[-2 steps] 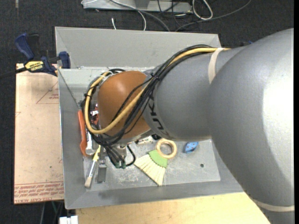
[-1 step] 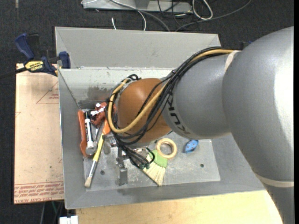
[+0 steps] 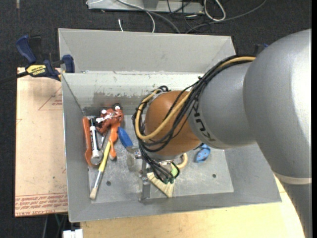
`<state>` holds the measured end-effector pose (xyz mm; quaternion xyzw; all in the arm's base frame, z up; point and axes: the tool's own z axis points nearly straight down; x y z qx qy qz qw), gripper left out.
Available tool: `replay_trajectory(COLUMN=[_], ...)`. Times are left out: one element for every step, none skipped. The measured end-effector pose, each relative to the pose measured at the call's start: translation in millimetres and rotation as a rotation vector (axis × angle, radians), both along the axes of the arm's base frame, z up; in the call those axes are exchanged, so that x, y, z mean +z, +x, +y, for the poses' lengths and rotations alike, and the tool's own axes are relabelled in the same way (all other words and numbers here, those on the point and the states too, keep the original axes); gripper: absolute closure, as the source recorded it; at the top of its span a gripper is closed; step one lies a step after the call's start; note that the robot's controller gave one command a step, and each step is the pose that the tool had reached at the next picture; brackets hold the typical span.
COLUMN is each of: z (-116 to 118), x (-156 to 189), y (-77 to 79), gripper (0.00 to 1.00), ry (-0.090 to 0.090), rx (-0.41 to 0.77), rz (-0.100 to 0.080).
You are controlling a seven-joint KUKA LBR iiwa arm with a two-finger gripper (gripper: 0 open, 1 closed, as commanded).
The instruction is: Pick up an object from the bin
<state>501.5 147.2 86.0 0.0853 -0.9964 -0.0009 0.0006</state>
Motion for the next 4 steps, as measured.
replay_trajectory(z=[-29, -62, -105, -105], x=[-5, 5, -15, -15], y=[13.8, 7.6, 1.7, 1.7], gripper=[0.00, 0.00, 1.00, 1.00], ry=[-0.001, 0.001, 0.002, 0.002], rx=[-0.056, 0.099, 0.037, 0.037], rz=[-0.001, 0.001, -0.003, -0.003])
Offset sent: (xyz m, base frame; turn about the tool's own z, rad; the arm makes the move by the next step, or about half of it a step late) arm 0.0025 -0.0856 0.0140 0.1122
